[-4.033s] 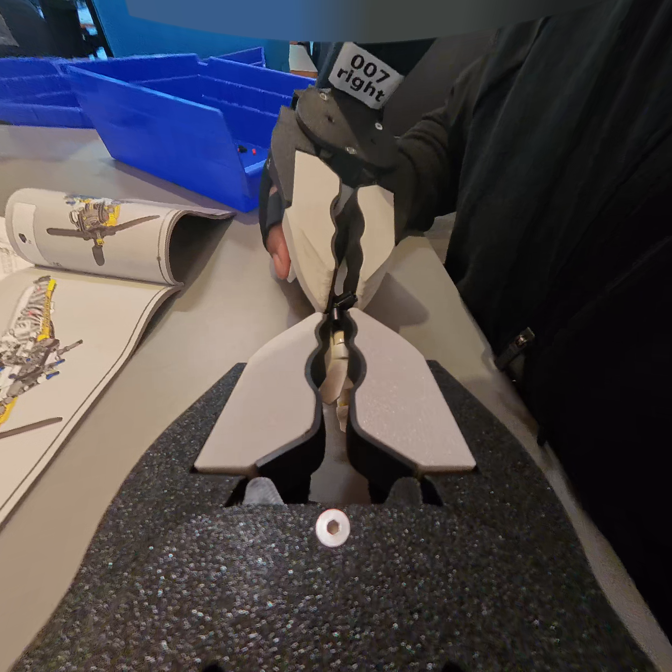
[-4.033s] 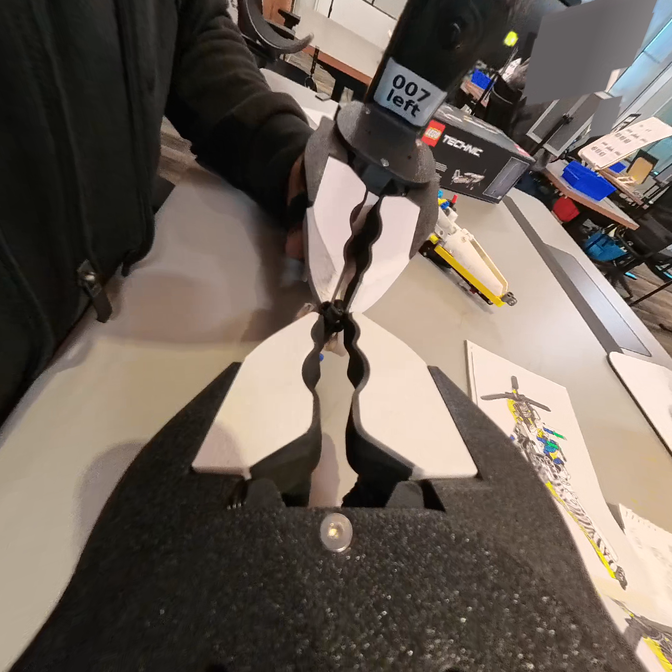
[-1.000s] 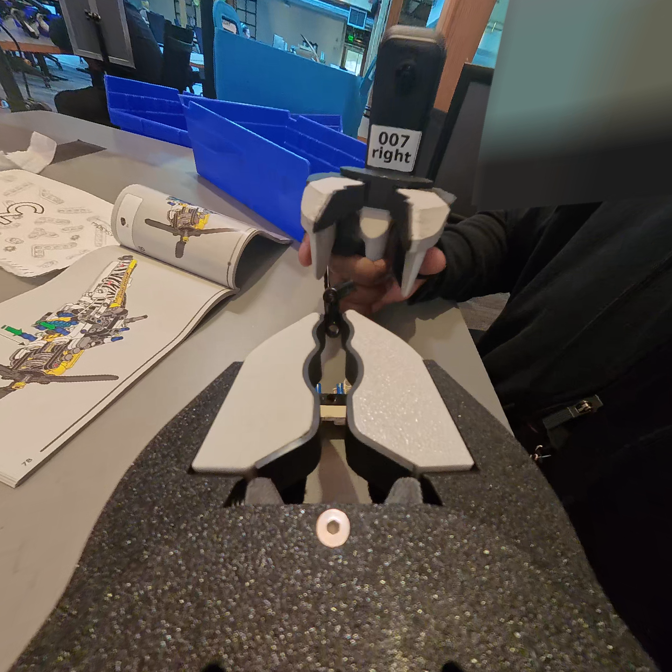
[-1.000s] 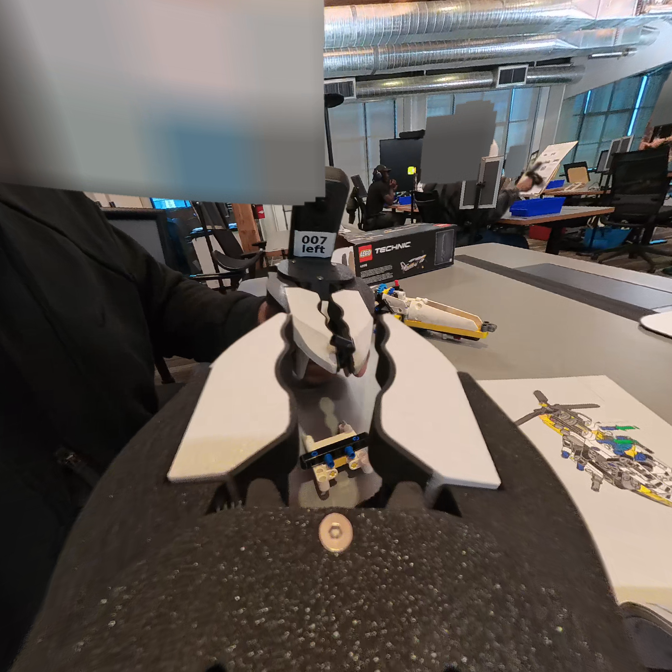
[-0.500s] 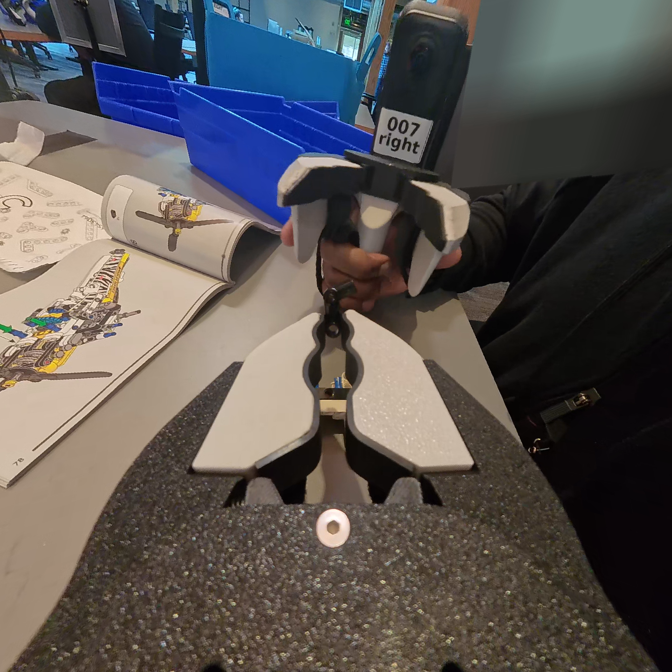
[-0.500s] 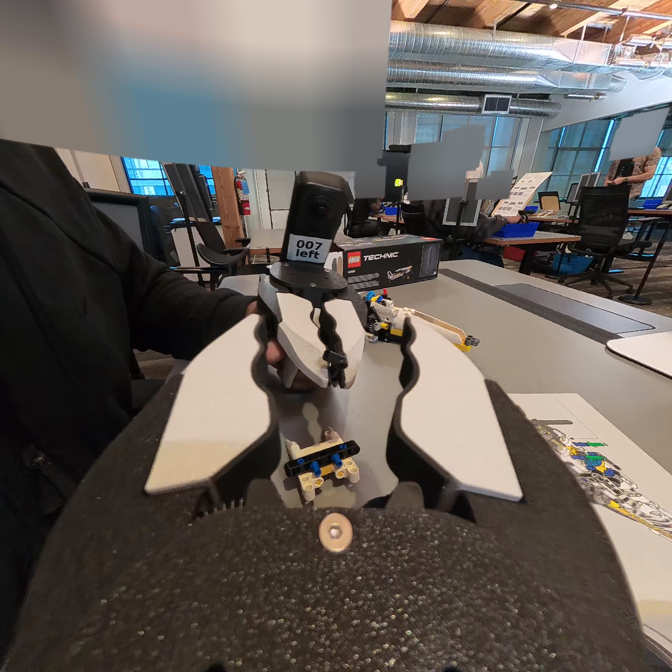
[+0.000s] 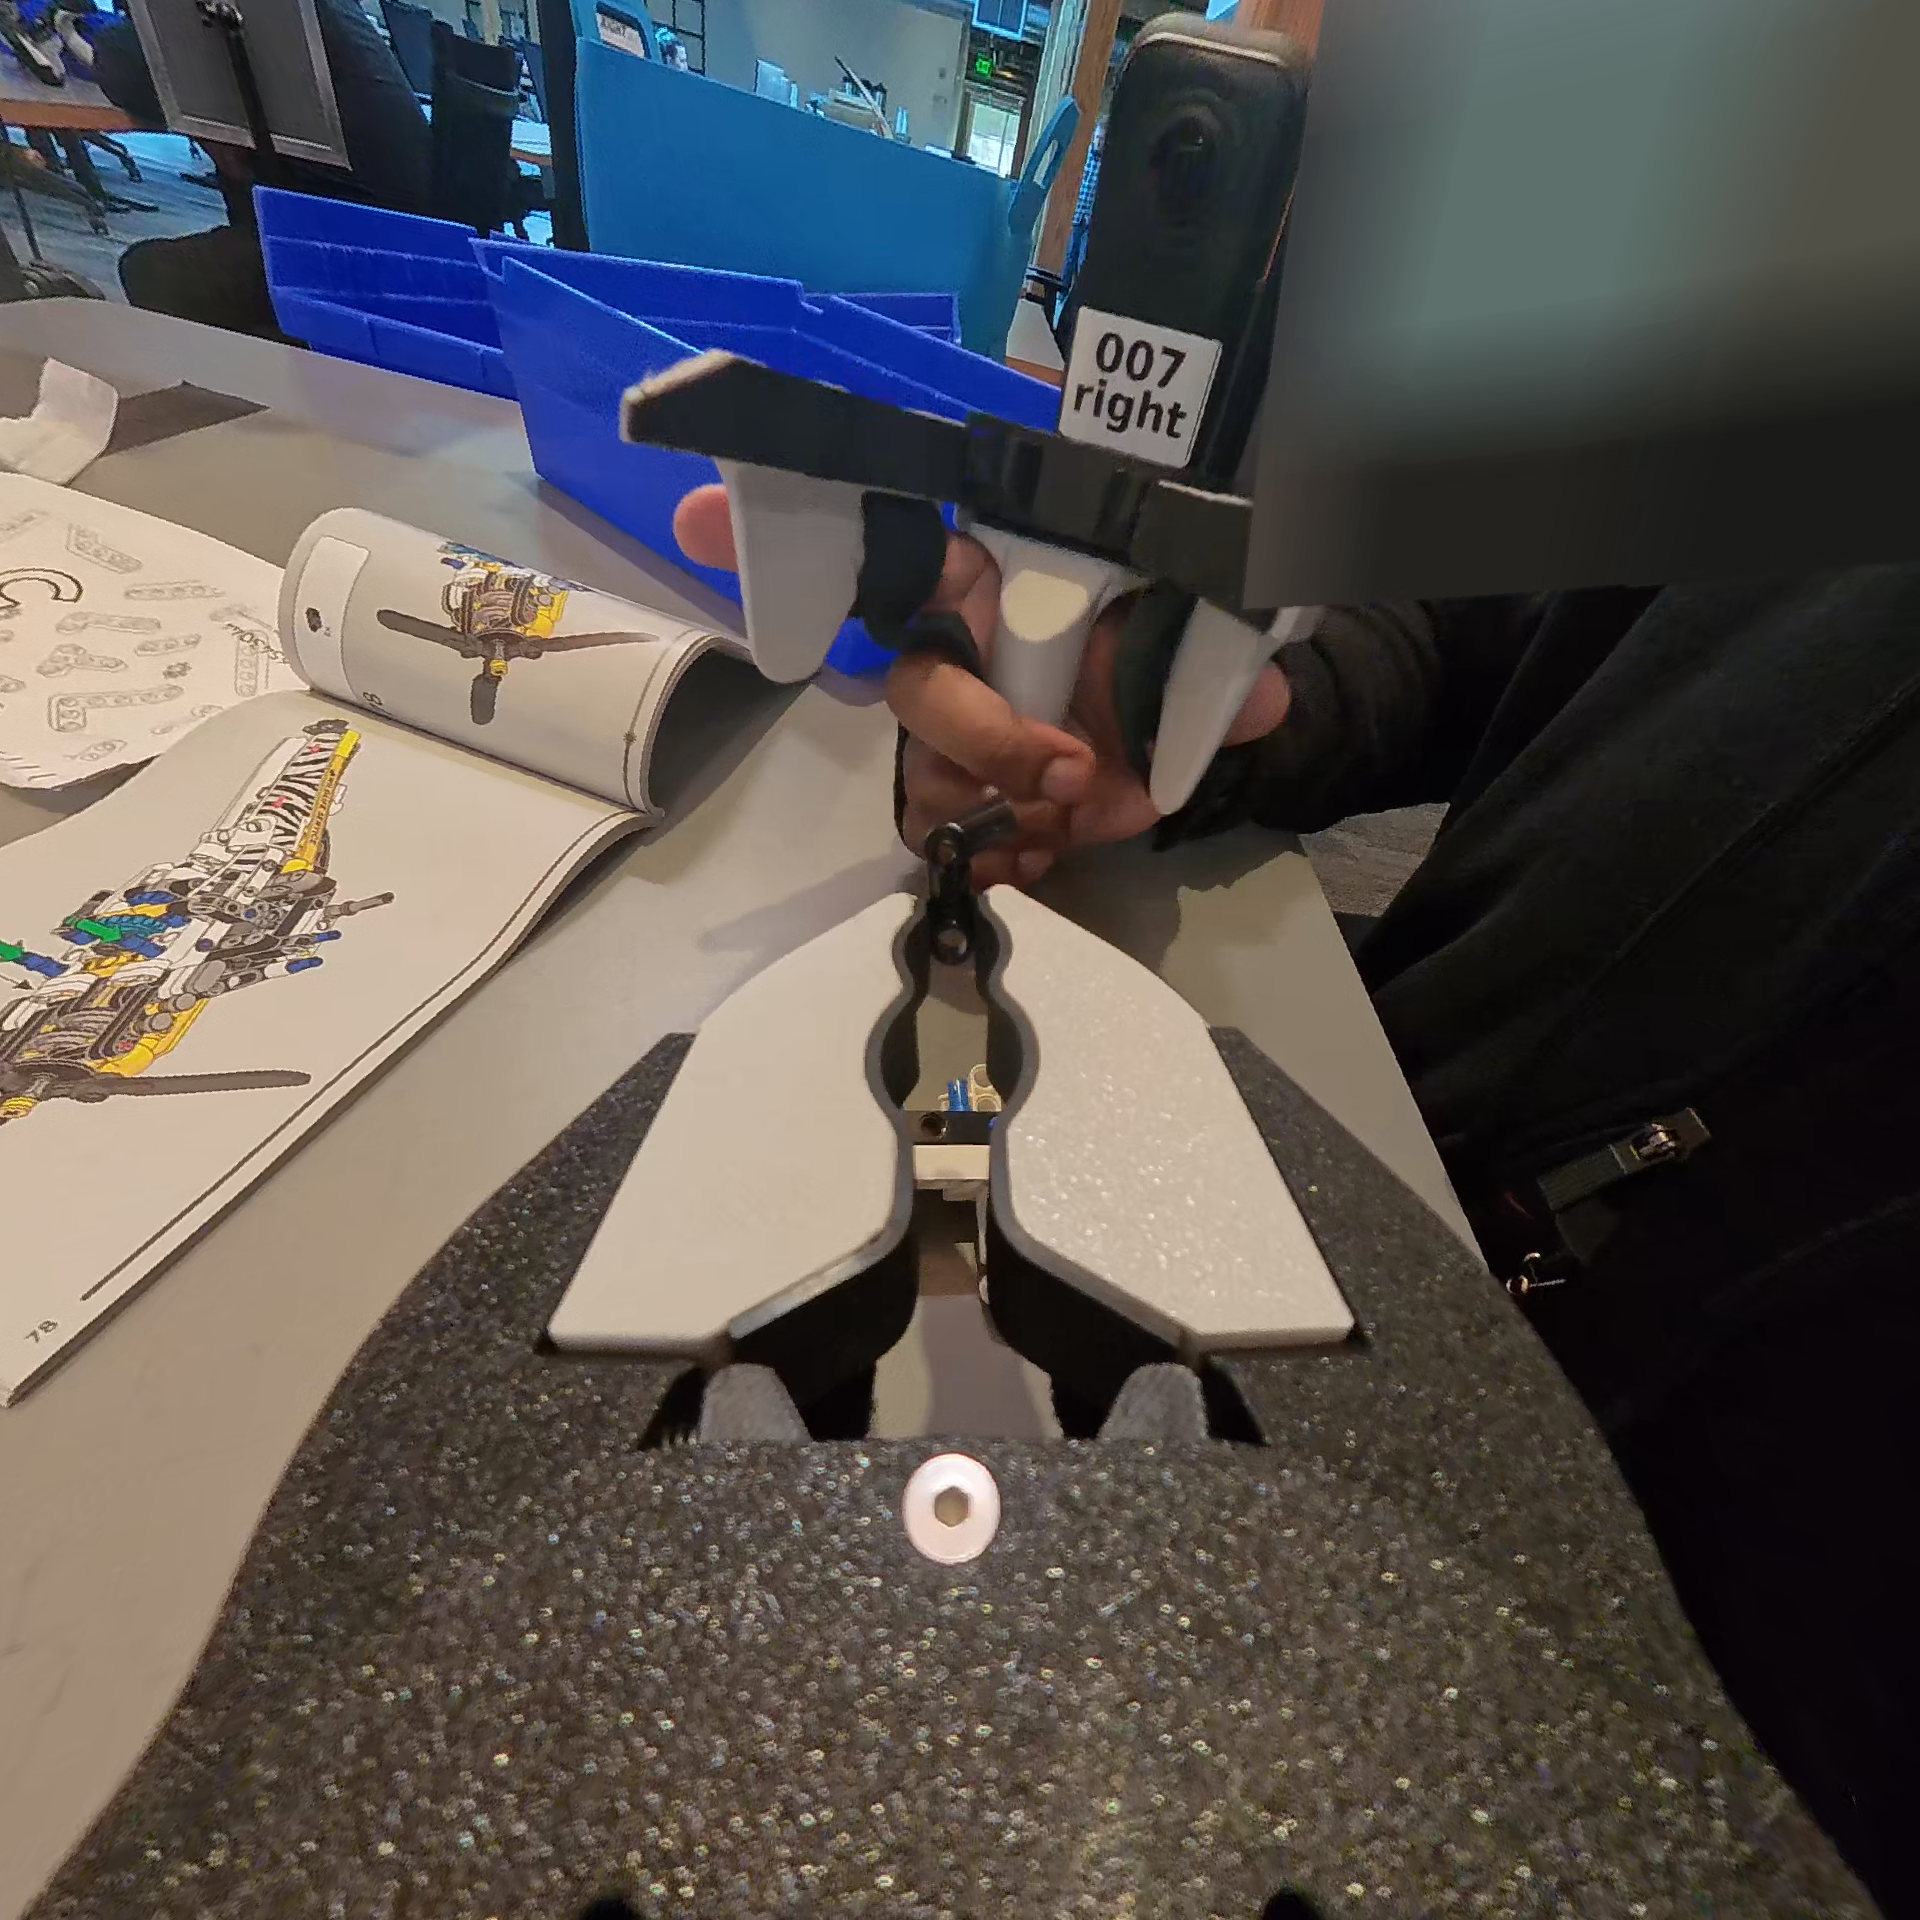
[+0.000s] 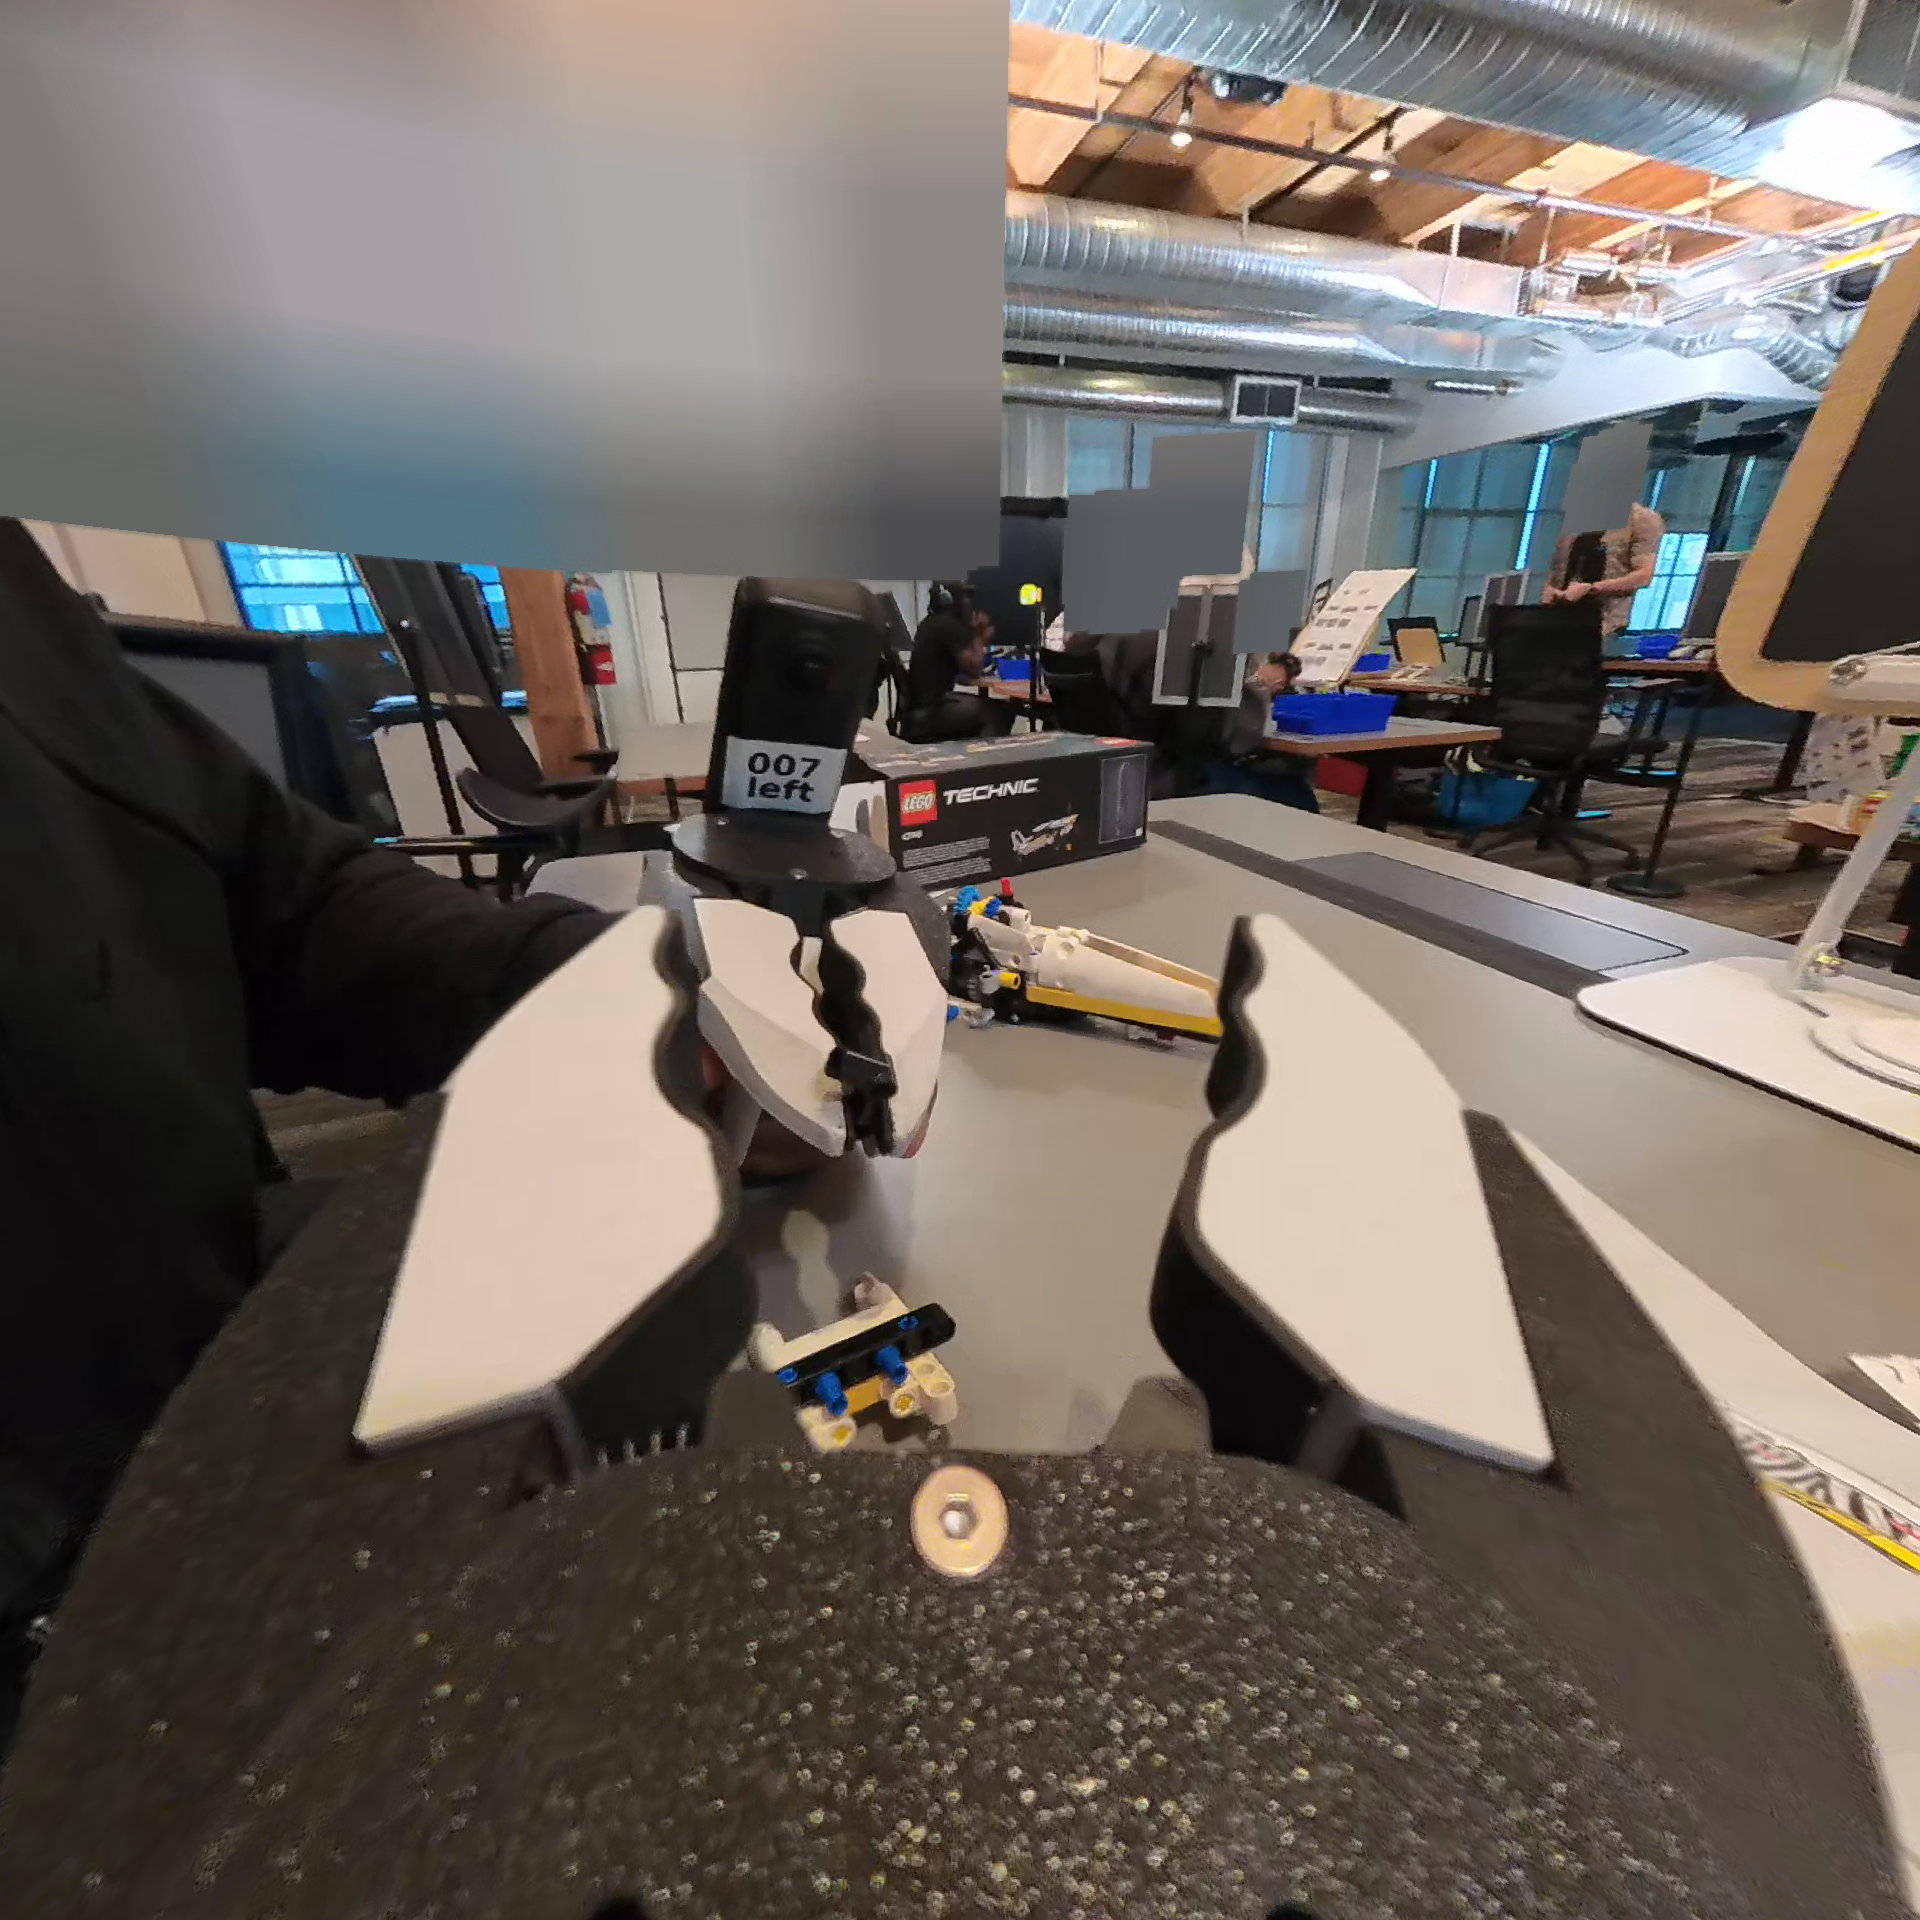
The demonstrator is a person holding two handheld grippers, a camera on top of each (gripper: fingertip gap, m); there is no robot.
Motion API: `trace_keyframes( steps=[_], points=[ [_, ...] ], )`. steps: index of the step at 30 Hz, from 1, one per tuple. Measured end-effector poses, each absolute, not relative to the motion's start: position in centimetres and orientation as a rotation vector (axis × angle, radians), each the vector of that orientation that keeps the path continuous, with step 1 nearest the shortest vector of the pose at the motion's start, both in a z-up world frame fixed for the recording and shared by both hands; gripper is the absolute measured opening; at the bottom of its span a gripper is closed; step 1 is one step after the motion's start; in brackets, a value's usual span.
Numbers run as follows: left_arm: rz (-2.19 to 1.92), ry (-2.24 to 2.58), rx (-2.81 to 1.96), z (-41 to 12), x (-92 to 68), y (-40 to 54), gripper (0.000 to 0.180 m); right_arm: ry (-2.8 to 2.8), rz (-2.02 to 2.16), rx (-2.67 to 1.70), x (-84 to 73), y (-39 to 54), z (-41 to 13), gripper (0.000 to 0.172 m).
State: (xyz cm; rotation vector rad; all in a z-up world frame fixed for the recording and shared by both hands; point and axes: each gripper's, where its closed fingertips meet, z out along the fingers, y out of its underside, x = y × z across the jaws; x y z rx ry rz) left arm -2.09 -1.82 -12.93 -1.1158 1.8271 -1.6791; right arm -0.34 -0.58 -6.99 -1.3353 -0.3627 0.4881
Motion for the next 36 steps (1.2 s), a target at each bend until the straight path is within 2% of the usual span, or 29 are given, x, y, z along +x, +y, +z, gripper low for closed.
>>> trace_keyframes(
  steps=[3,5,7,8,11,12,20,34,36],
  points=[
    [-1.677,1.829,-1.12,-13.0,-2.1,-1.8,0.009,-0.372,0.492,-1.354,-0.5,-0.6,-7.3,0.082],
    [-1.659,1.835,-1.127,-13.2,-2.0,-1.7,0.009,-0.388,0.484,-1.378,-0.6,-0.7,-7.7,0.058],
    [-1.577,1.853,-1.146,-13.8,-1.8,-1.1,0.009,-0.401,0.482,-1.403,-0.7,-0.7,-8.2,0.042],
    [-1.491,1.87,-1.171,-14.4,-1.6,-0.4,0.009,-0.42,0.491,-1.418,-0.9,-0.8,-8.5,0.027],
    [-1.211,1.943,-1.223,-16.4,-1.4,1.8,0.009,-0.452,0.48,-1.486,-1.2,-0.5,-9.6,0.003],
    [-1.163,1.964,-1.234,-16.9,-1.5,2.2,0.009,-0.463,0.464,-1.512,-1.2,-0.4,-10.0,0.0],
    [-1.158,2.001,-1.355,-18.4,-1.9,3.1,0.009,-0.418,0.34,-1.754,0.2,1.0,-13.4,0.0],
    [-0.9,2.136,-1.466,-21.4,-2.5,3.8,0.009,-0.301,0.315,-2.24,2.5,1.2,-19.8,0.0],
    [-0.9,2.151,-1.445,-21.3,-2.7,3.7,0.015,-0.308,0.35,-2.272,2.2,1.0,-20.2,0.0]
  ],
)
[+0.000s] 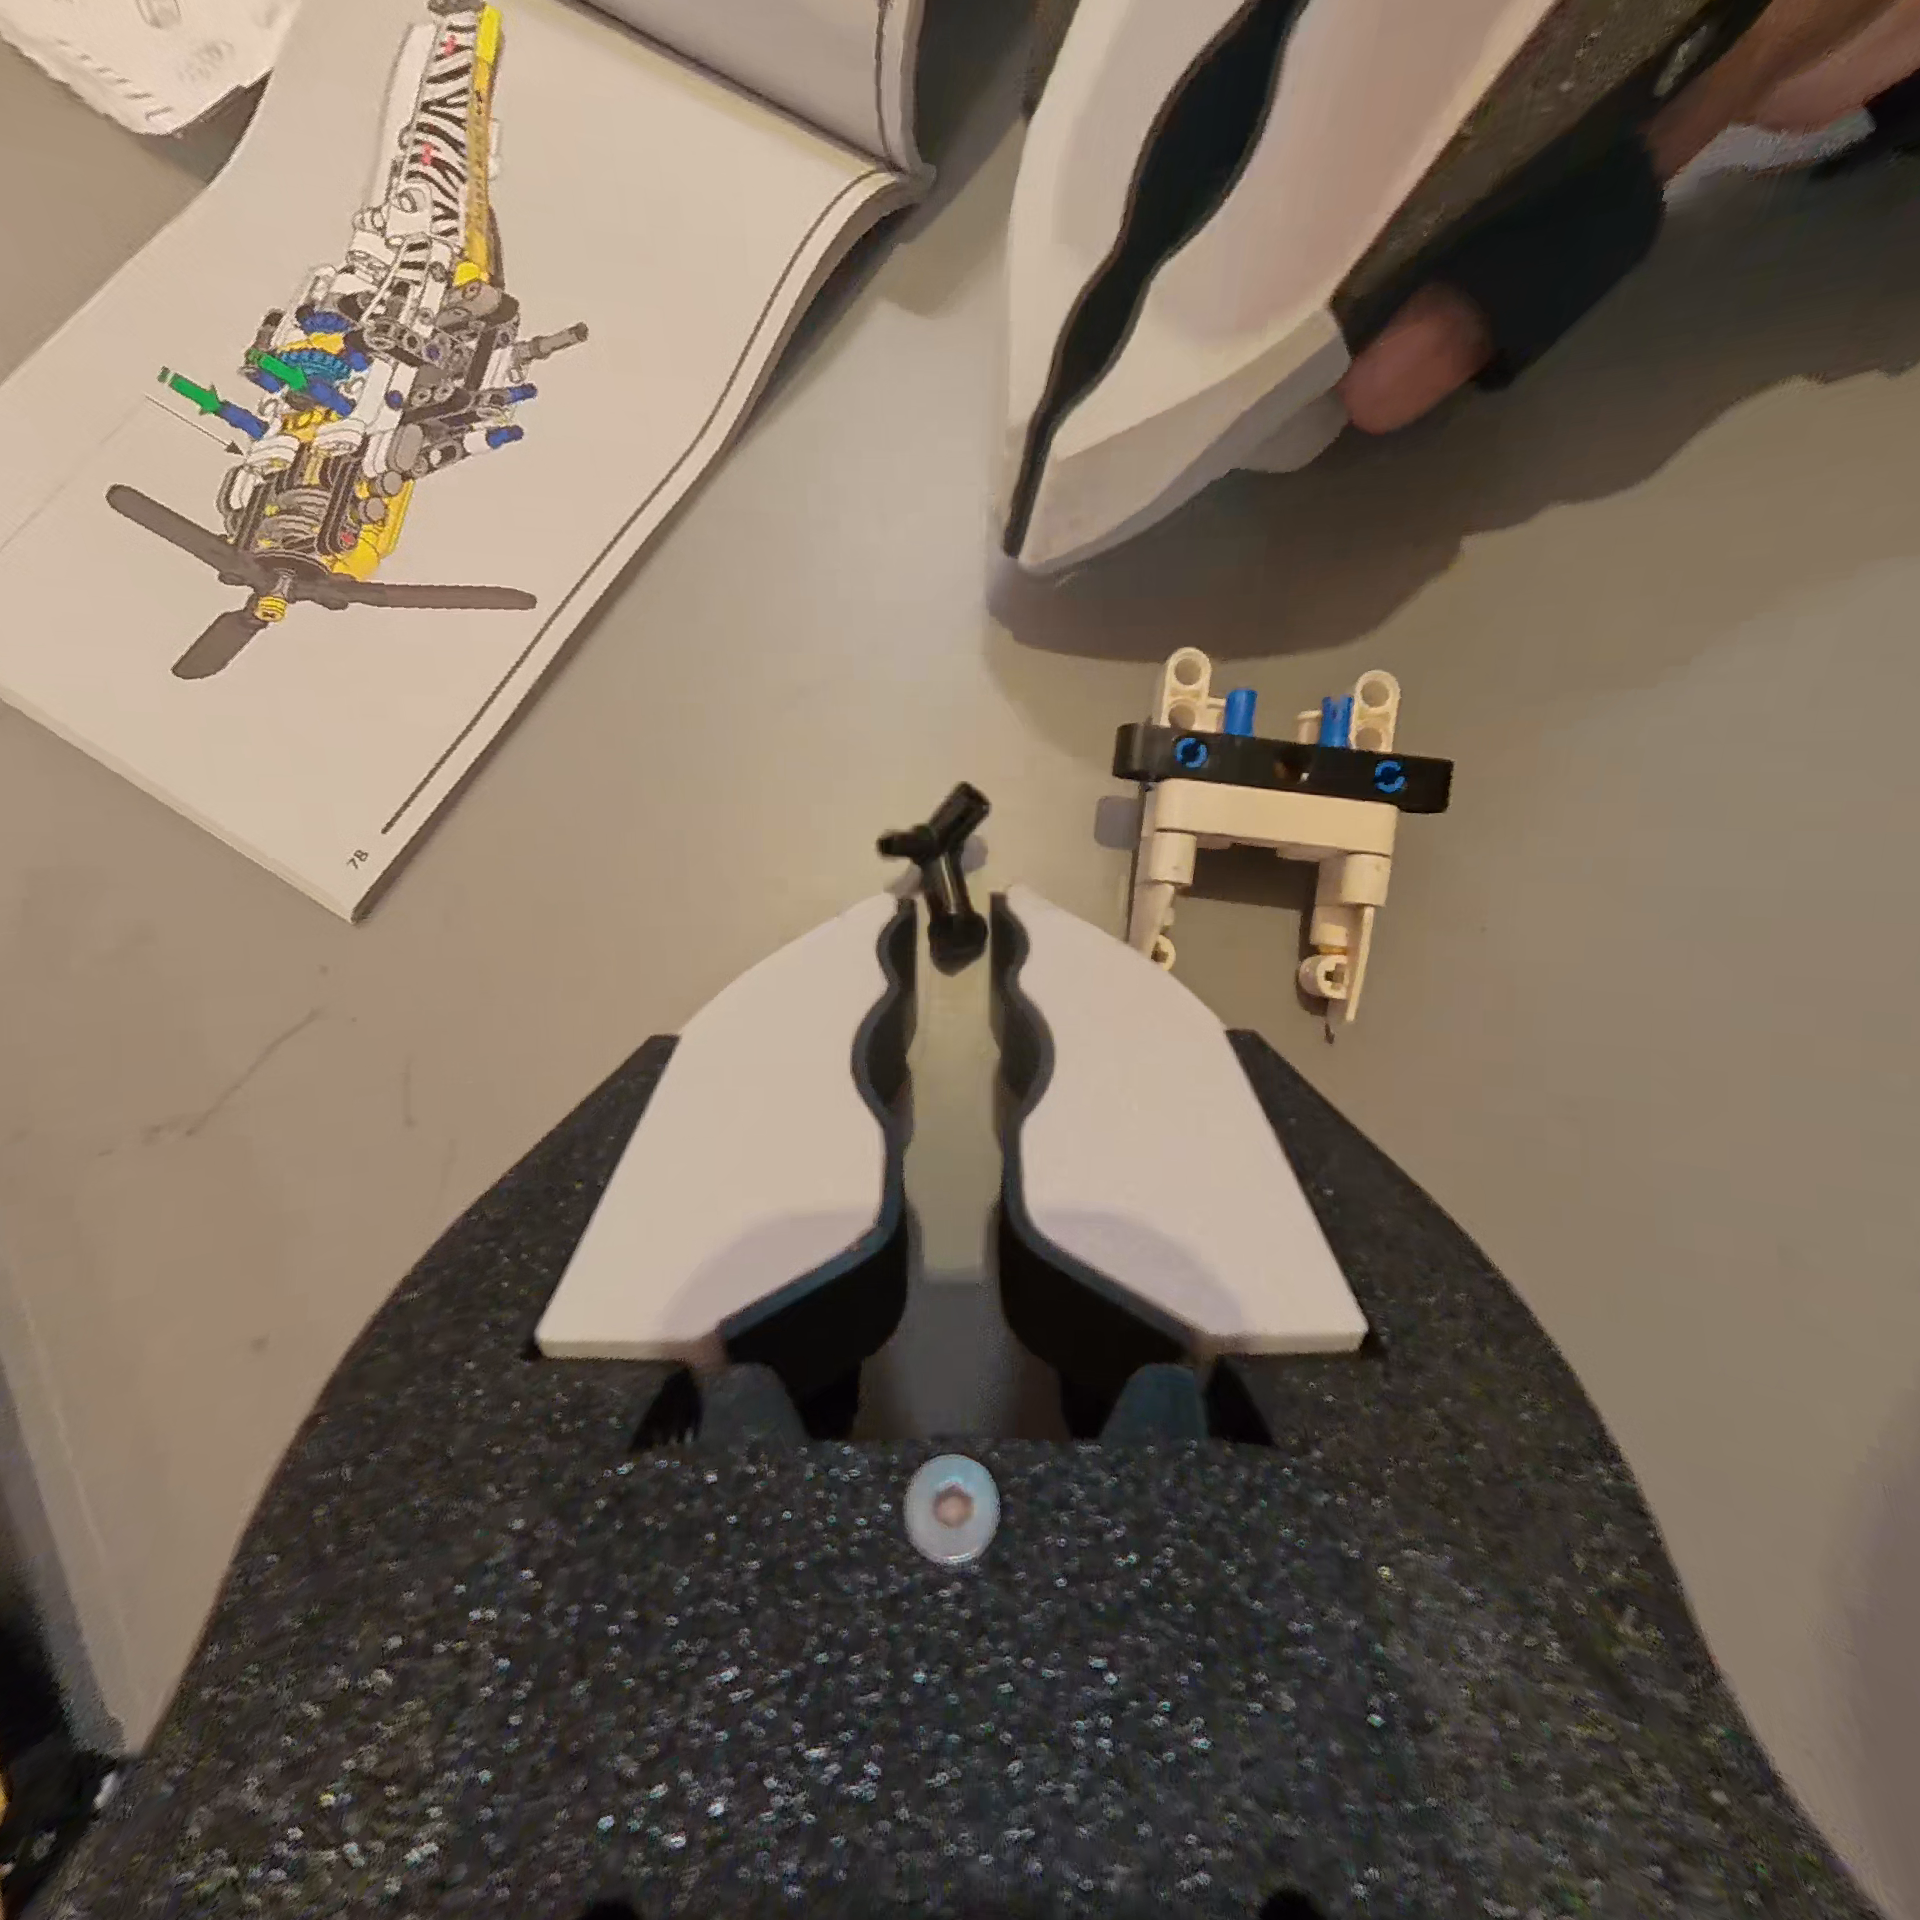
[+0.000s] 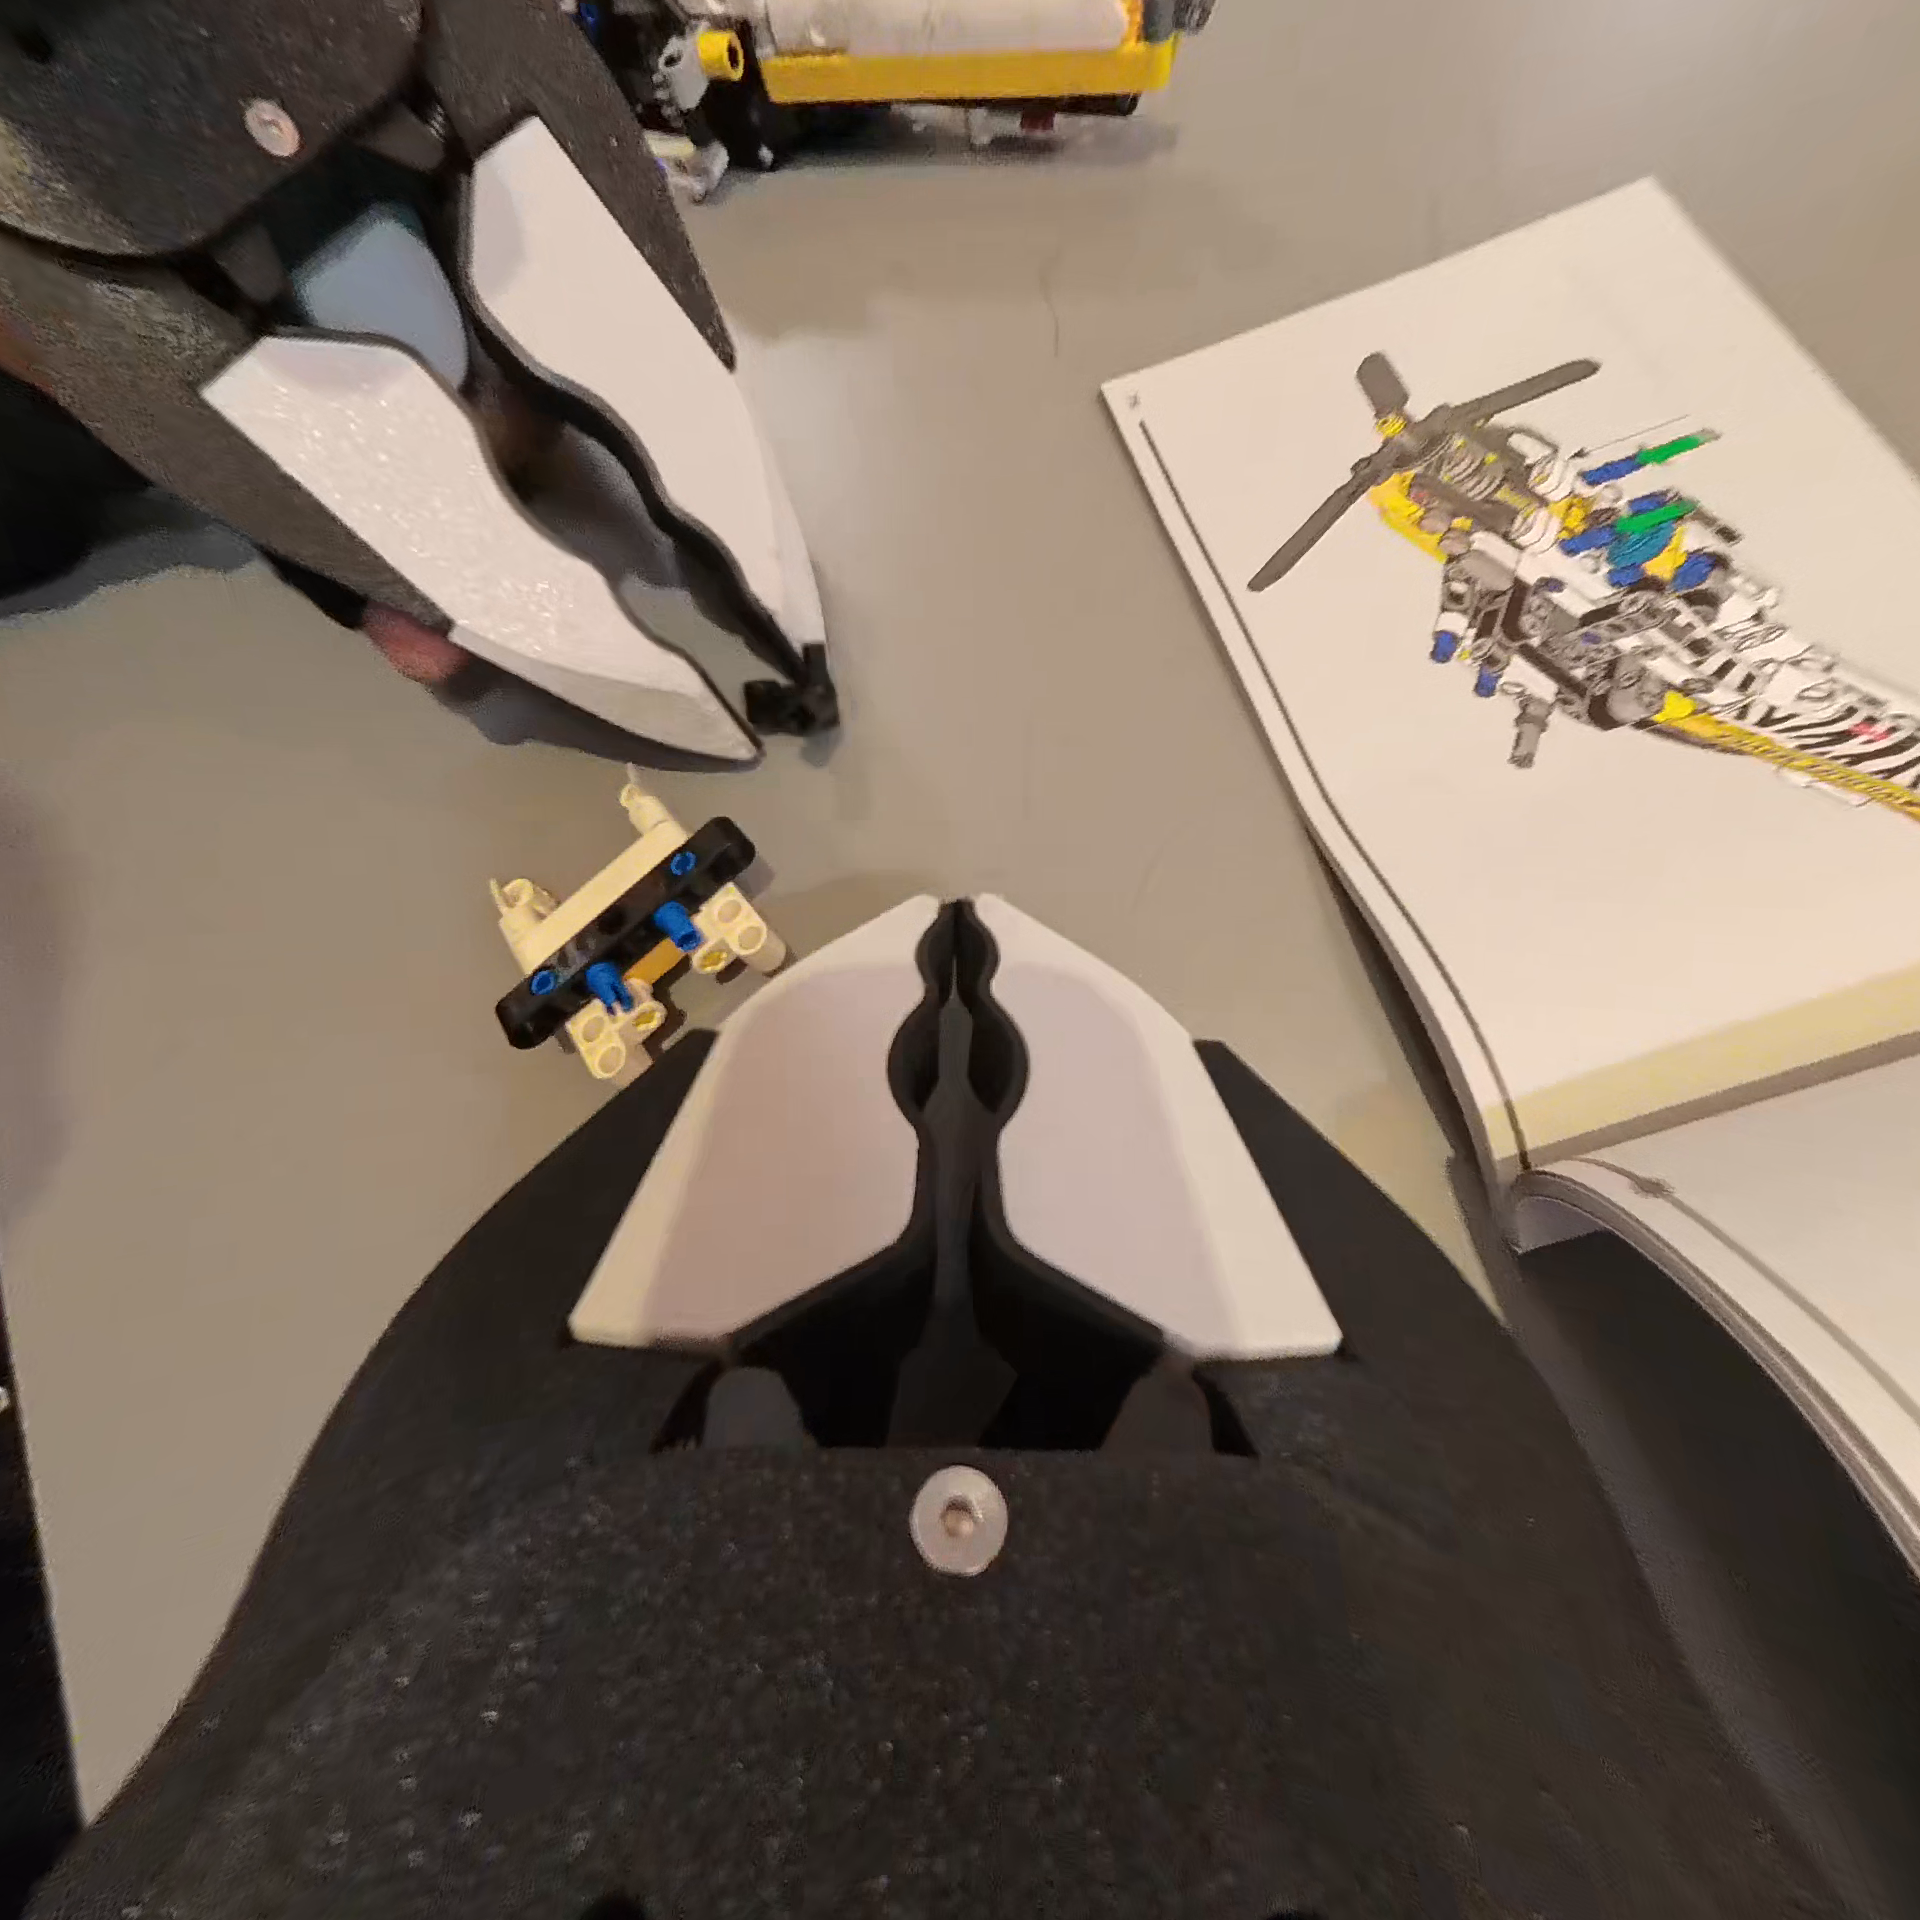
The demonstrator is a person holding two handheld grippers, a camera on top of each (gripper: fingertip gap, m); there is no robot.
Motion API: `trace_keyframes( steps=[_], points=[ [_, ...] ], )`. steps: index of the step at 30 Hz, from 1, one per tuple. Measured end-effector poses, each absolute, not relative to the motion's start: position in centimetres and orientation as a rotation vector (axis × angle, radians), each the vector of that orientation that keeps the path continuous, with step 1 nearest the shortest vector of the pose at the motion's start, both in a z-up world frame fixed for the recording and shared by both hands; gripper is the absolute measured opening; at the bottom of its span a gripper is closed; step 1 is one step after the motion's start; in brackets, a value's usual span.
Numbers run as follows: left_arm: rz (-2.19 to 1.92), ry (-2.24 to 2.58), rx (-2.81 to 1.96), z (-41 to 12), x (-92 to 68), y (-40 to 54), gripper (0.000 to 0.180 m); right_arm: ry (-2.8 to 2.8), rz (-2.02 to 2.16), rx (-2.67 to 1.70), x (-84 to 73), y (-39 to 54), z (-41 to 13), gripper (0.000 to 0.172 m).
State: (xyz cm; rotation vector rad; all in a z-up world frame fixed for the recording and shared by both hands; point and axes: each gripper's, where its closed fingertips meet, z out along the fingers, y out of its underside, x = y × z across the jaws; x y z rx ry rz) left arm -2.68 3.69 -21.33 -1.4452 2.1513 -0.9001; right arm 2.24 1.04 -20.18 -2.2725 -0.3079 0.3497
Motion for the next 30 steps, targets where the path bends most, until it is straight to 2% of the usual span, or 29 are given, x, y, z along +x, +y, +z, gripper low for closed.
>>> trace_keyframes(
  steps=[6,10,17,22,30],
  points=[
    [-0.833,2.197,-1.421,-21.0,-3.9,4.5,0.054,-0.328,0.462,-2.33,1.4,0.6,-20.7,0.0],
    [-0.989,2.142,-1.31,-17.4,-3.3,3.5,0.057,-0.363,0.518,-2.359,0.6,0.4,-20.6,0.0],
    [-1.563,1.983,-1.031,-9.1,1.0,-2.1,0.061,-0.52,0.607,-2.406,-2.4,0.2,-20.2,0.0],
    [-1.705,2.035,-1.041,-9.1,2.8,-3.9,0.072,-0.596,0.637,-2.412,-3.7,-0.1,-19.8,0.0],
    [-1.734,2.123,-1.05,-10.1,3.1,-5.0,0.074,-0.659,0.655,-2.47,-3.9,-0.7,-20.9,0.0]
  ],
)
